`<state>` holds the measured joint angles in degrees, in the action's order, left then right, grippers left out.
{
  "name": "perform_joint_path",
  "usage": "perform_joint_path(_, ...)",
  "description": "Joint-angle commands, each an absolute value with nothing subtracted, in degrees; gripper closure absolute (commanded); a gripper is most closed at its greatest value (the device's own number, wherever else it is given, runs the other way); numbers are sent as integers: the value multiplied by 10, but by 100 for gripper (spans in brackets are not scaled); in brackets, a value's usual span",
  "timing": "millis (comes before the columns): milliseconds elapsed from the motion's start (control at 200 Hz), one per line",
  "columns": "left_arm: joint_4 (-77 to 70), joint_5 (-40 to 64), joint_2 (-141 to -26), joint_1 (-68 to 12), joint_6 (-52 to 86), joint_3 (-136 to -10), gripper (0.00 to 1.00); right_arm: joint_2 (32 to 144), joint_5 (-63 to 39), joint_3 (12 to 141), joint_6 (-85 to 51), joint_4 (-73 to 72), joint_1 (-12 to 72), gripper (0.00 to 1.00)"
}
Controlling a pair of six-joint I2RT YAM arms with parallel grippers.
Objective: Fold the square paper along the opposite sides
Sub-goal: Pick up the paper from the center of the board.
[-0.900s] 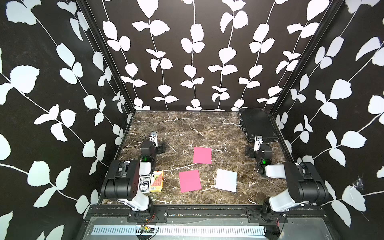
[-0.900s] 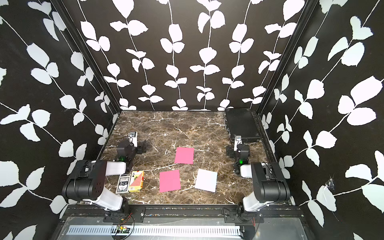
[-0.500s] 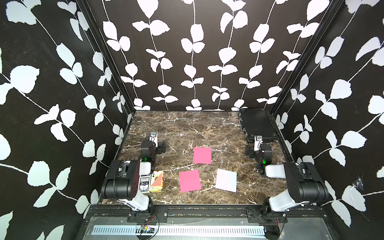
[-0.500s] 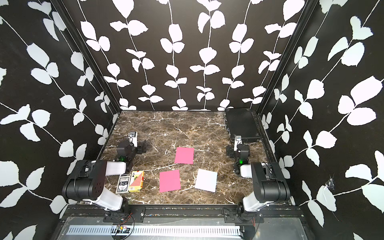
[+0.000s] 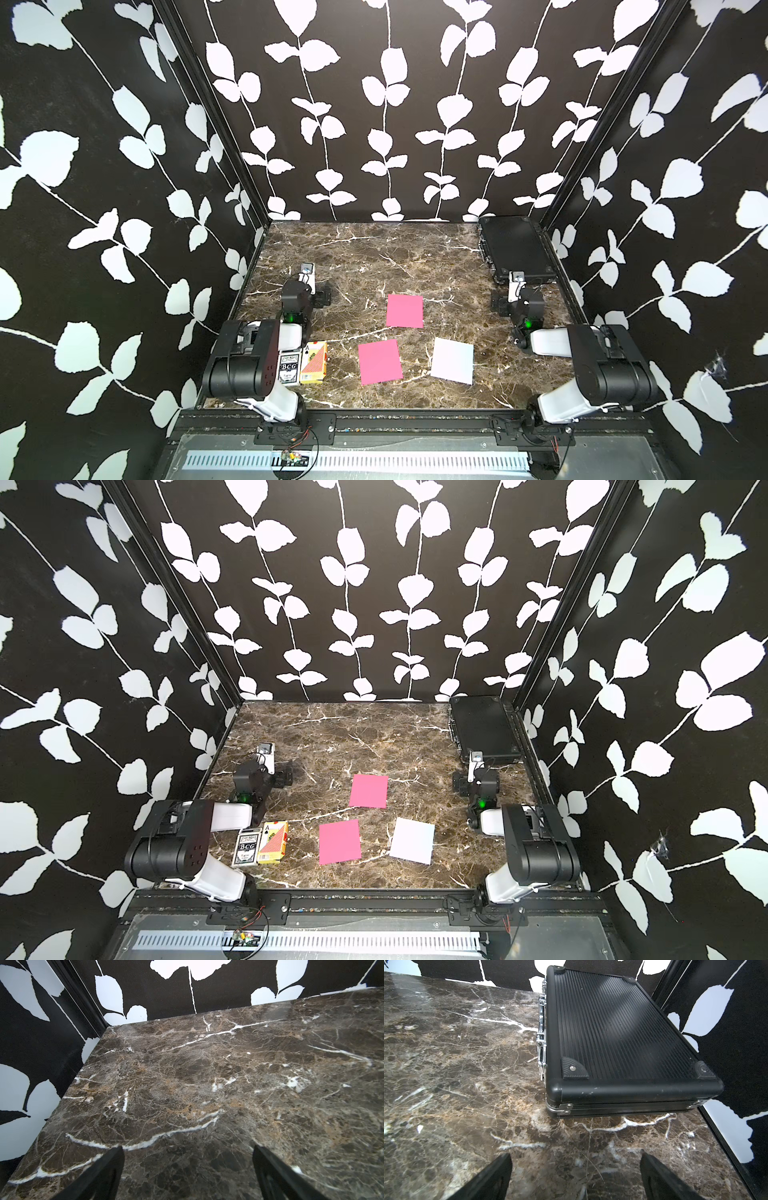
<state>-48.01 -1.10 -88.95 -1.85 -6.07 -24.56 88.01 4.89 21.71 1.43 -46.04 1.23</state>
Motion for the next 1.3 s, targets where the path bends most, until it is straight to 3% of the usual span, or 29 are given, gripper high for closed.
perform_joint_path(0,-489,-12,-888,-21,-65,-240,1,875,45,235,7,-475,14,1)
perform_joint_path(185,-489,-11,-888,-21,-65,-239,1,871,59,240,4,-473,16,1)
perform_joint_path(350,-511,-31,-884,-29,-70,-228,1,766,113,298,4,-268,53,1)
perform_joint_path(395,-534,-103,-867,-55,-82,-215,1,729,126,301,5,-241,72,1)
perform_joint_path(525,-340,-334,-743,-169,-107,-272,1,645,147,328,-57,-144,133,1)
perform_joint_path(630,-170,-414,-695,-236,-18,-353,1,633,154,357,-136,-71,186,1)
perform_joint_path(720,-93,-492,-725,-298,59,-421,1,684,114,417,-204,8,231,2)
perform_joint_path(825,-22,-497,-808,-331,90,-514,1,794,119,501,-204,72,315,1)
perform_joint_path(940,93,-448,-878,-333,151,-610,1,902,138,604,-188,145,382,1)
perform_joint_path(1160,145,-355,-917,-334,205,-627,1,1015,149,695,-179,223,436,1)
perform_joint_path(1220,169,-358,-927,-334,228,-631,6,1022,132,683,-180,211,439,8)
perform_joint_path(1295,205,-353,-942,-334,247,-643,11,1024,102,661,-182,184,440,30)
